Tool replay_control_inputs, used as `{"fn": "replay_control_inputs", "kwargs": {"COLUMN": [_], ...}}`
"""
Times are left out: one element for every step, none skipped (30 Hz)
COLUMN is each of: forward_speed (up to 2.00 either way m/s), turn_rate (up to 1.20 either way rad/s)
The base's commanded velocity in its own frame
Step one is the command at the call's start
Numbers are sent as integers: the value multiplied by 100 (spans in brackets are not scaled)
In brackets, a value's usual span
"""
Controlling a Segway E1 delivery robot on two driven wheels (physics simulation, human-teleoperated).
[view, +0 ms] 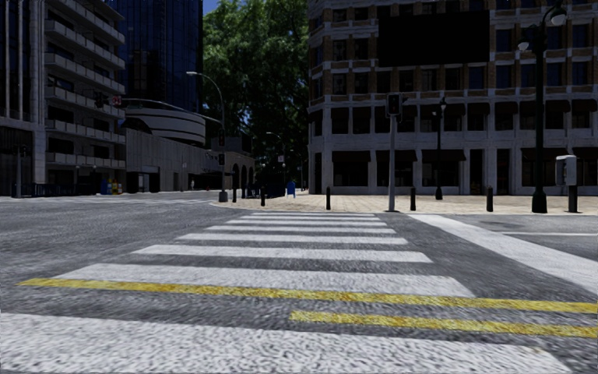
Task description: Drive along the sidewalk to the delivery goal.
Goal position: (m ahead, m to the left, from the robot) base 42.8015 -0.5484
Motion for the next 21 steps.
{"fn": "replay_control_inputs", "kwargs": {"forward_speed": [134,134,134,134,134,134,134,134,134,134,134,134,134,134,134,134,134,134,134,134,134], "turn_rate": [0,0,0,0,-31,-55,-55,-84,-105,-112,-109,-2,0,0,0,0,0,0,0,0,0]}}
